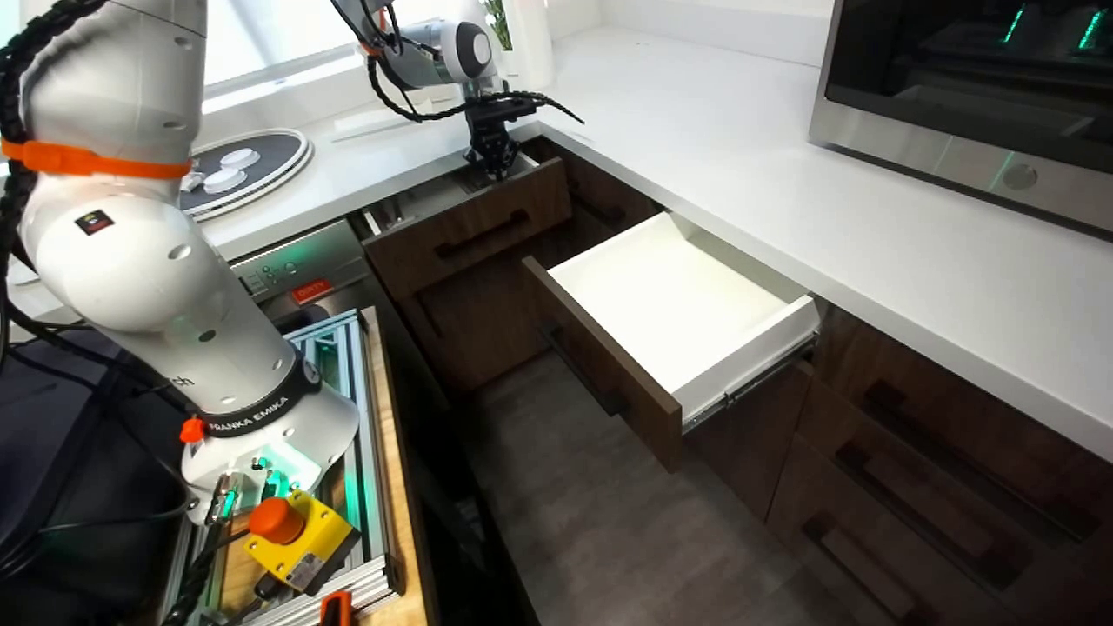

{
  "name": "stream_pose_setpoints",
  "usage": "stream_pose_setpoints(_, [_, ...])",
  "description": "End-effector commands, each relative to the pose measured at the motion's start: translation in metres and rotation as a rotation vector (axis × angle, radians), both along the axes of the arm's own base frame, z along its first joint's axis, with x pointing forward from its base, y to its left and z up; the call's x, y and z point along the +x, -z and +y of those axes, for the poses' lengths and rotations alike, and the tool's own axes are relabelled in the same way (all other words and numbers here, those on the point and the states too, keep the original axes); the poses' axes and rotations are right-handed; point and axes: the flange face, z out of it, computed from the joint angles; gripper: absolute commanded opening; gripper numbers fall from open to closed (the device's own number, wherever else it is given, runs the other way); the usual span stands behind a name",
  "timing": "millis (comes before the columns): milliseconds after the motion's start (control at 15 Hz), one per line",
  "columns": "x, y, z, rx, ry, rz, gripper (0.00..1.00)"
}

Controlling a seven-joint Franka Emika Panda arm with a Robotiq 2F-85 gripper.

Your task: Open the drawer to the right of the dishwasher

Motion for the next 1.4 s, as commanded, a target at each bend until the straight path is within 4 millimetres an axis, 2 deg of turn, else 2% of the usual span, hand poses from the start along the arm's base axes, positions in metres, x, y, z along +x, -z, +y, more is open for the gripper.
stream_pose_setpoints(0, [-0.015,0.004,-0.031,-0.113,-0.007,0.035,0.0])
stream_pose_setpoints(1000, [-0.039,0.017,-0.112,-0.287,-0.037,0.073,0.0])
stream_pose_setpoints(1333, [-0.045,0.017,-0.129,-0.319,-0.035,0.071,0.0])
